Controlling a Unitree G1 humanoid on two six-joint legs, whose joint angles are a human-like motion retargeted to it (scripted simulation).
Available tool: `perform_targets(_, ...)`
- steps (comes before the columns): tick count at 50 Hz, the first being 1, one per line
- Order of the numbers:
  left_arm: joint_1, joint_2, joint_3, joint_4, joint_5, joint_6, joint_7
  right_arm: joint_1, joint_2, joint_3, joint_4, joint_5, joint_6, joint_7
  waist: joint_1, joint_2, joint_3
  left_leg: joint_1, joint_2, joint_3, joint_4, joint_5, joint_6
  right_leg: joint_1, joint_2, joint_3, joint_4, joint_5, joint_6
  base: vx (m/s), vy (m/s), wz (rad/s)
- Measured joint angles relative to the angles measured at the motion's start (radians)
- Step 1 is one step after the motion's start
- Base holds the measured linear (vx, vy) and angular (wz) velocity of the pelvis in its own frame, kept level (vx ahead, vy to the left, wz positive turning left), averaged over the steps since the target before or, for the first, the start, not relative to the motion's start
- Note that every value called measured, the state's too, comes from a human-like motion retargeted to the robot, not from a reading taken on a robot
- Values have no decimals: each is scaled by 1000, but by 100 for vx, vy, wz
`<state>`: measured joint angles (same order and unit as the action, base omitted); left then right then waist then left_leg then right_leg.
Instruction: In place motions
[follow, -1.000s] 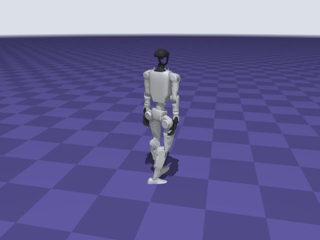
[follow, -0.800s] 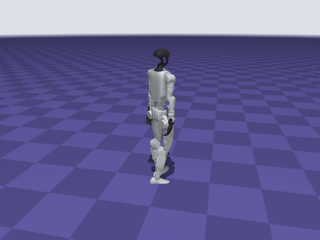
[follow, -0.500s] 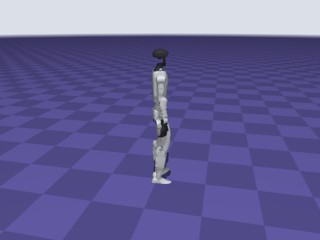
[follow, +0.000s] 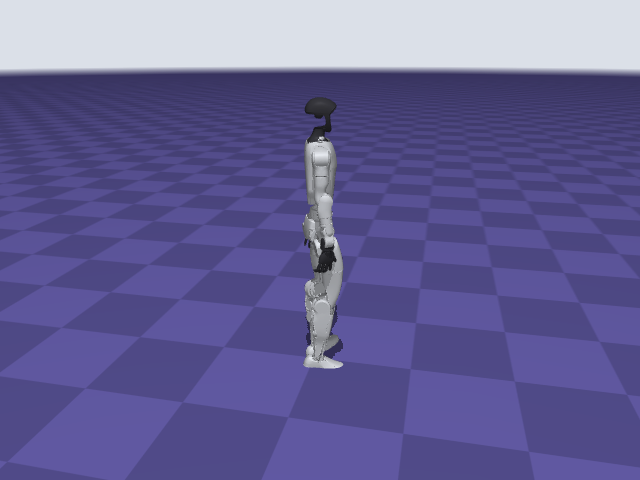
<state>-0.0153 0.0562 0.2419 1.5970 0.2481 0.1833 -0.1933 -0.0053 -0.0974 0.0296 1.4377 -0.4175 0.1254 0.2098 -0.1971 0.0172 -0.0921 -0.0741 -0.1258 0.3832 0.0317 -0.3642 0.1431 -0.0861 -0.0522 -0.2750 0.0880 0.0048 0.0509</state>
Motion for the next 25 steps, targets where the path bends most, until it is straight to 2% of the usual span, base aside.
perform_targets(7,24,5,-1,32,16,3,-16,-19,23,33,-35,-59,23,73,-20,-10,-7,10,2,11,-5,-15,-4,-11,10,22,-3,10,0,10,-1,-22)
perform_targets(18,63,6,-24,3,33,2,-22,-29,36,83,-53,-106,26,85,-85,4,-13,30,41,111,-12,-57,-25,-48,56,128,-6,44,5,22,-14,-72)
perform_targets(20,70,5,-30,-11,43,2,-29,-41,34,87,-38,-106,31,80,-75,10,-16,30,56,166,-13,-69,-33,-61,75,183,-5,51,5,15,-19,-181)
perform_targets(25,78,-10,-6,-28,32,8,-28,-61,26,93,-5,-101,52,58,67,8,-16,38,105,414,-14,-84,-60,-63,145,420,-20,83,5,12,-14,-260)
